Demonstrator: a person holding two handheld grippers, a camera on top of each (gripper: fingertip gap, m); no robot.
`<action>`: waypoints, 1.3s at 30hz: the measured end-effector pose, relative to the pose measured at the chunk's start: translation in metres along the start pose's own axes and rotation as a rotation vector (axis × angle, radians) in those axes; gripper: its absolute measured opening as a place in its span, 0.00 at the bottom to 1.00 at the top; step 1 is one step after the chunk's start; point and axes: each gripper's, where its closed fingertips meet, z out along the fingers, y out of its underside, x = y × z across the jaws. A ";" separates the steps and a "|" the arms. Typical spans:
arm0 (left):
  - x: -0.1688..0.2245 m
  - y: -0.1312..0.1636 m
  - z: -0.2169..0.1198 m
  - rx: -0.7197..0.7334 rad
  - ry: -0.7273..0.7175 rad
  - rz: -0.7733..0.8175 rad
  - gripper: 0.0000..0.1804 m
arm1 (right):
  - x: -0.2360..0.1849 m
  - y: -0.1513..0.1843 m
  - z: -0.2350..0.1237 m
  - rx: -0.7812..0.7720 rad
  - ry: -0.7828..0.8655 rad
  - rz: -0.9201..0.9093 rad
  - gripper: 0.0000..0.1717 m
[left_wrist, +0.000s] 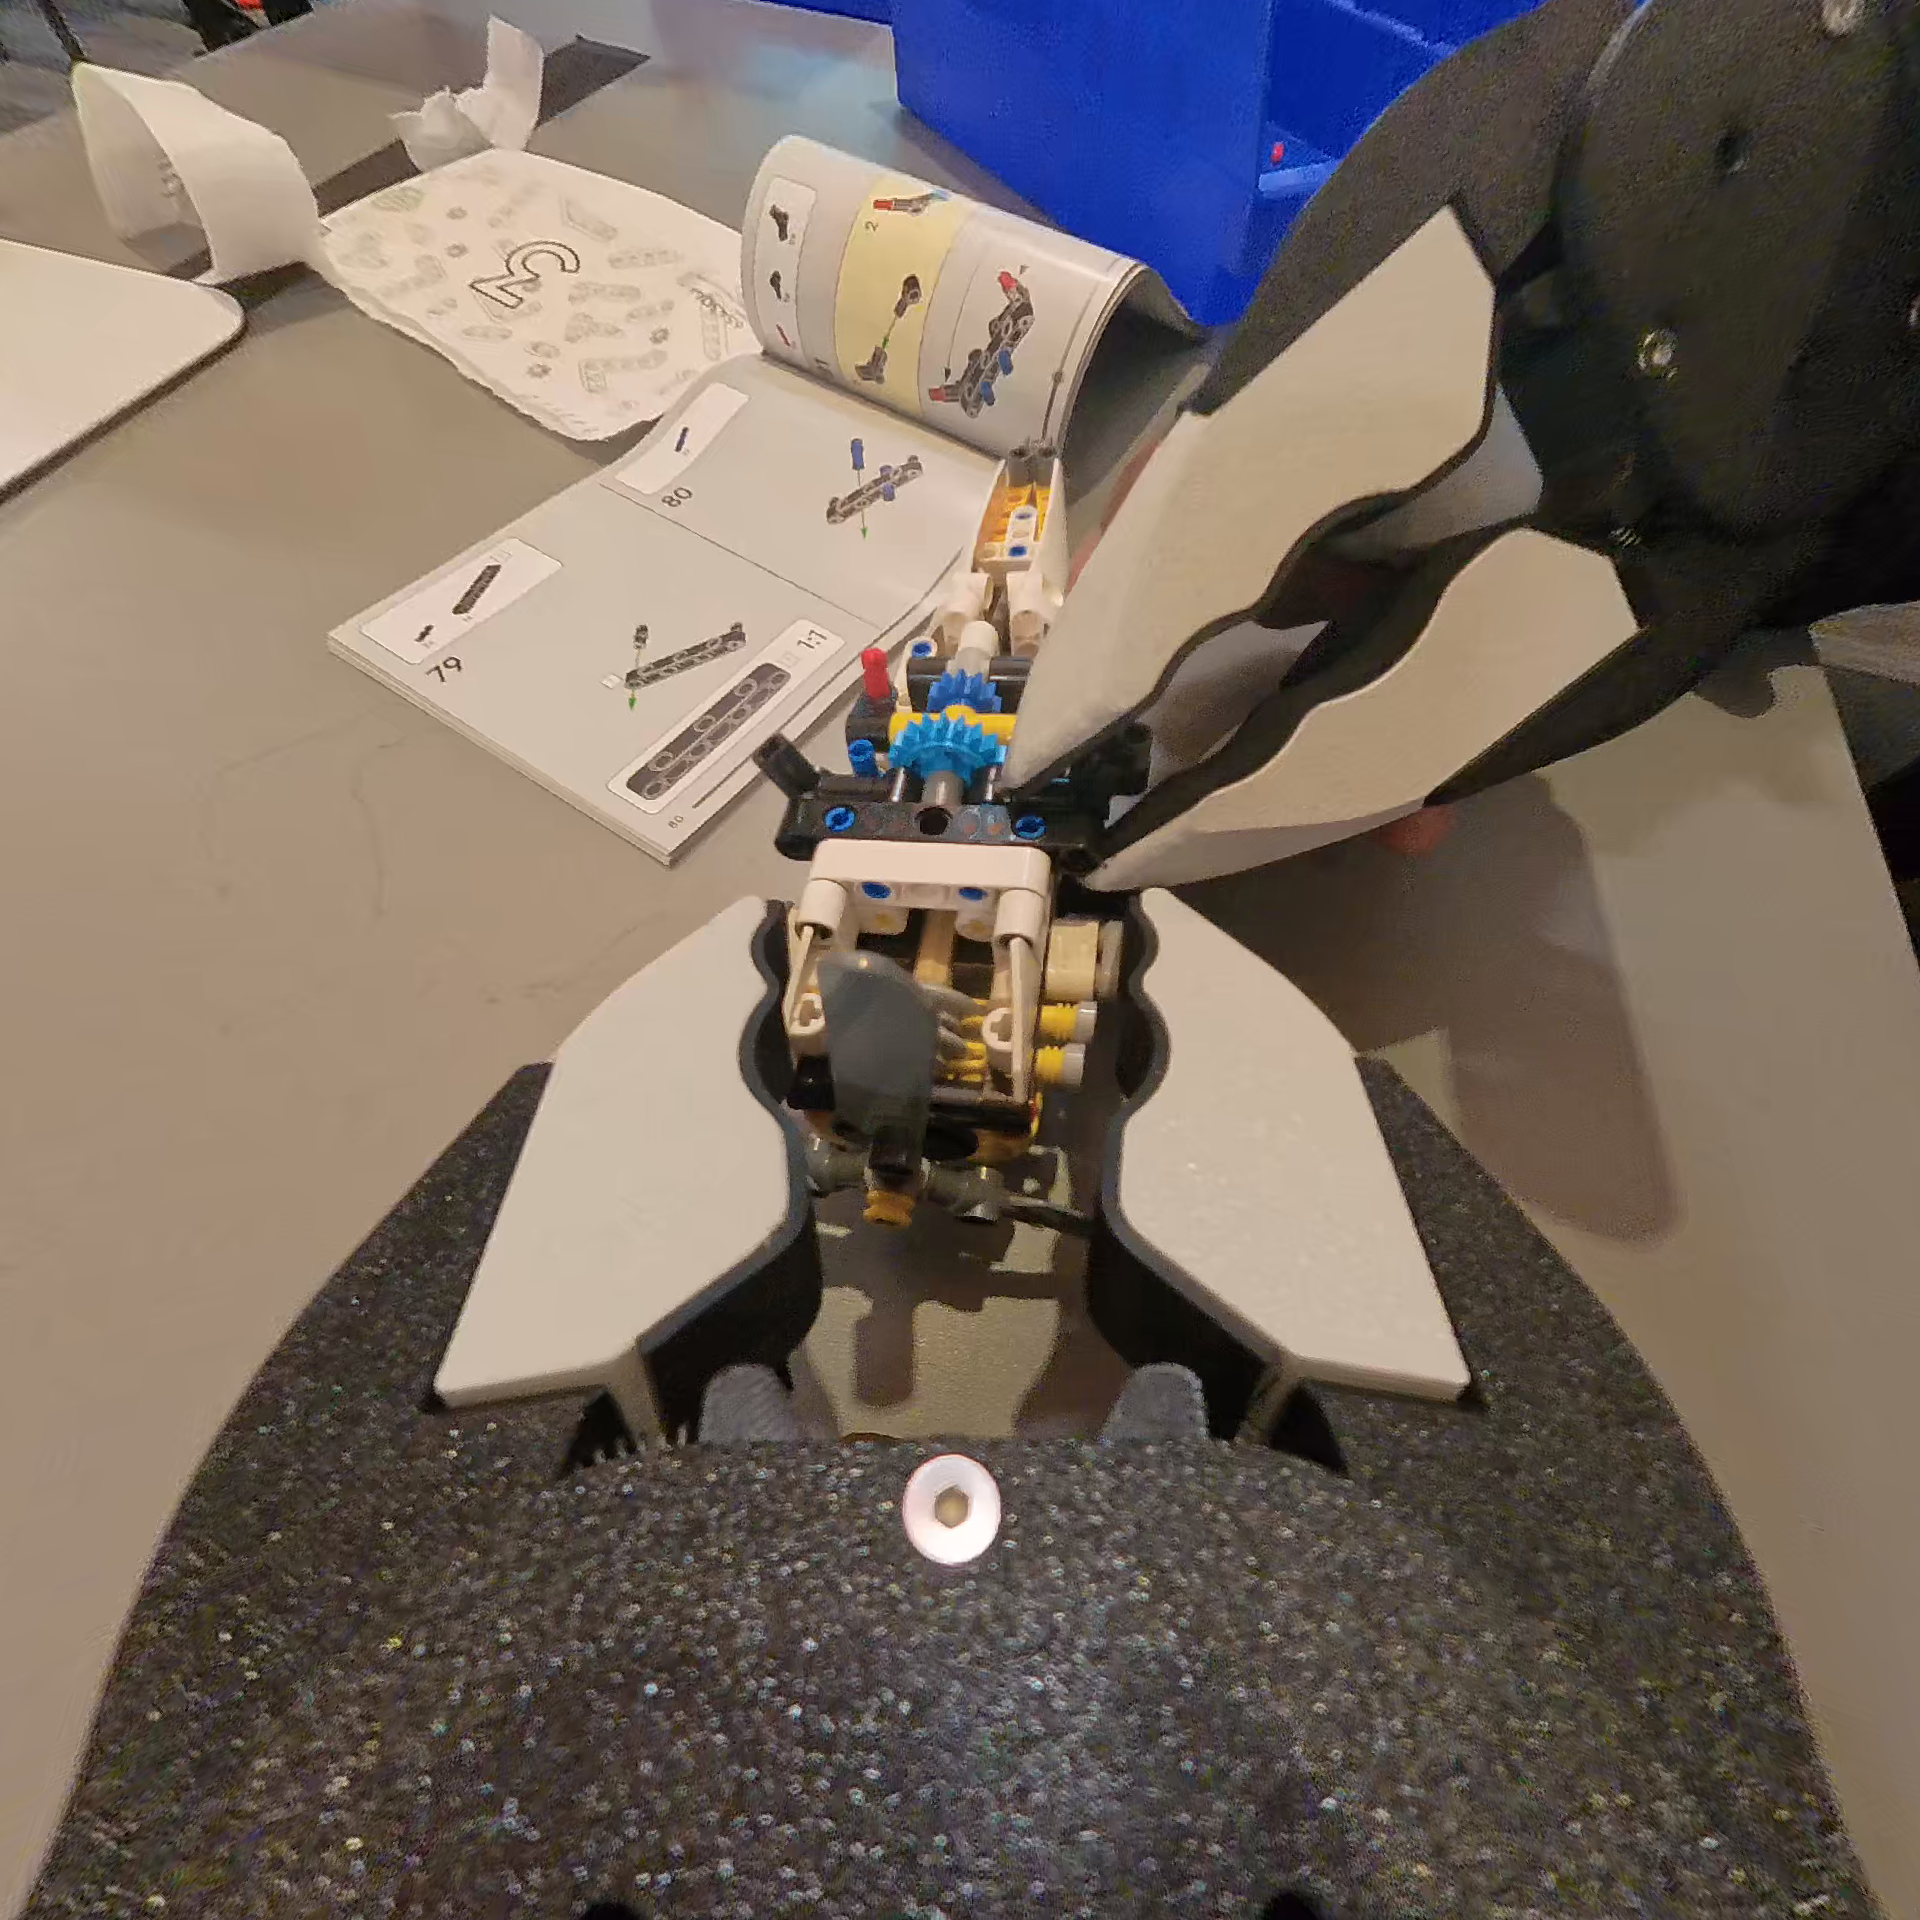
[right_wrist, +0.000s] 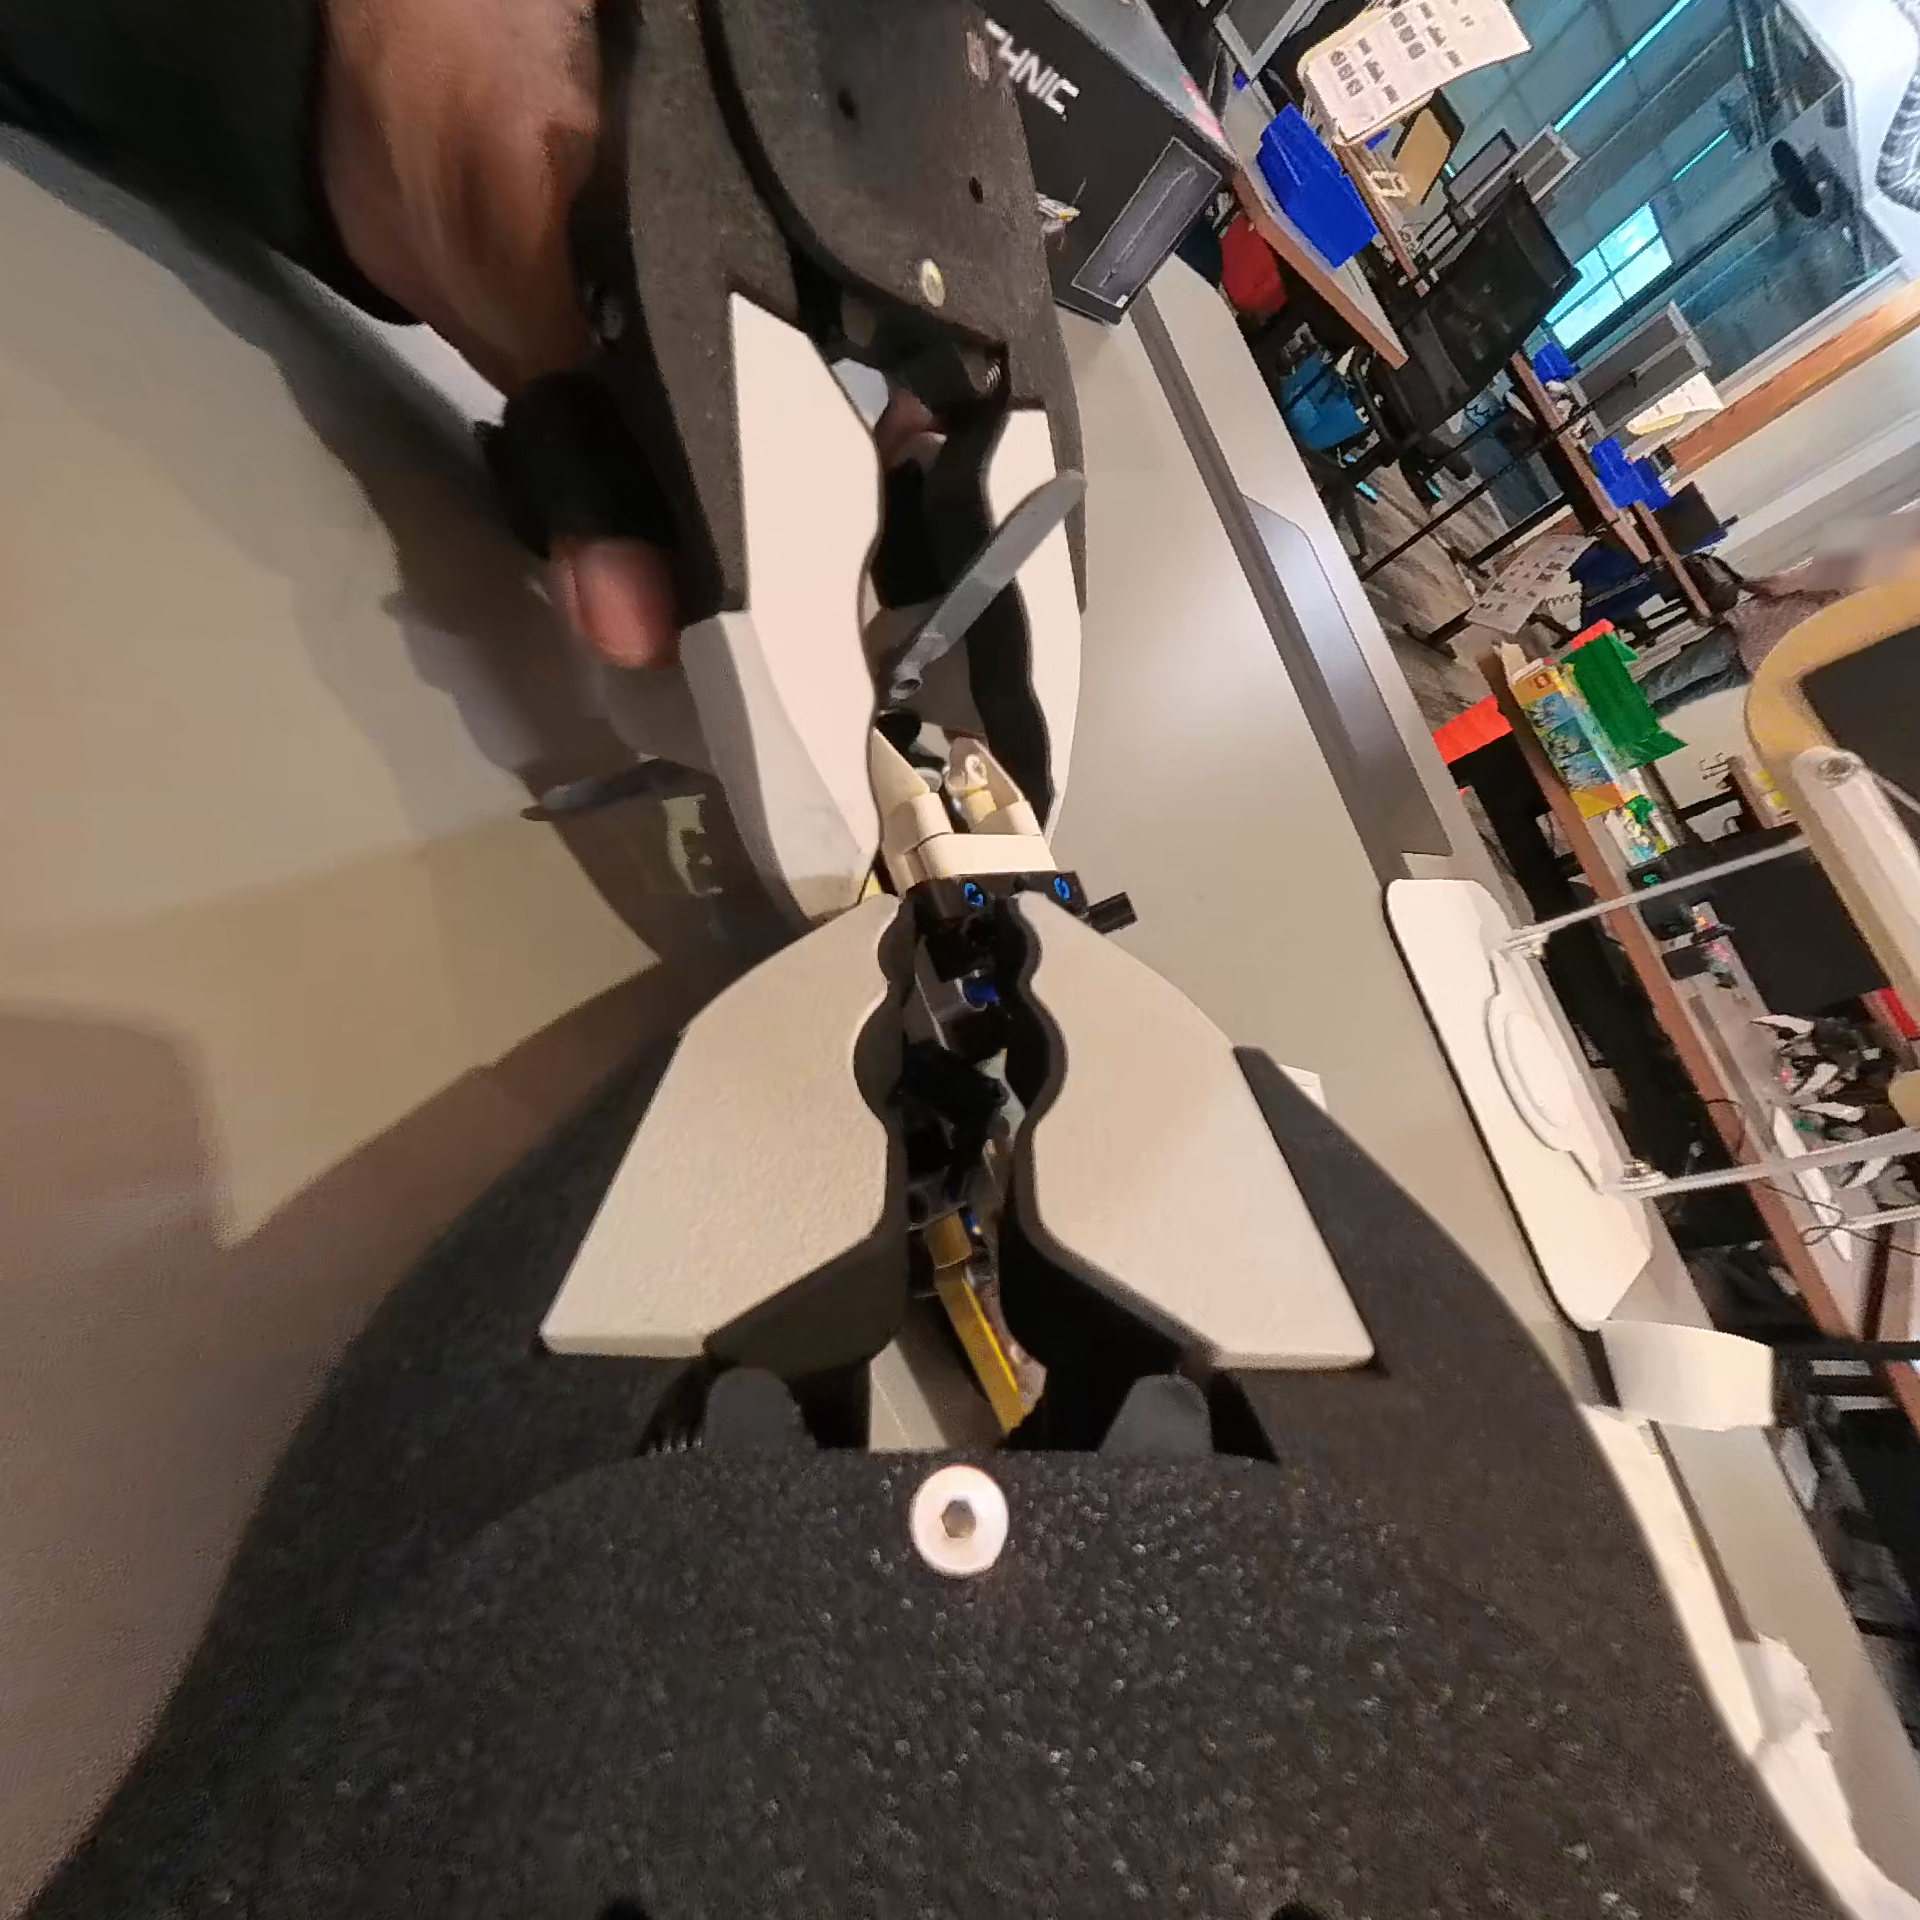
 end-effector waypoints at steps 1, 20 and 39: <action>0.000 0.000 0.000 0.000 0.007 -0.005 0.35 | 0.000 0.000 0.000 -0.004 0.005 -0.014 0.08; -0.004 0.000 0.005 0.003 -0.118 0.023 0.33 | 0.008 0.011 -0.001 -0.146 0.139 -0.159 0.09; -0.009 -0.001 0.004 0.020 -0.144 -0.011 0.32 | 0.013 0.007 0.003 -0.003 0.048 0.317 0.08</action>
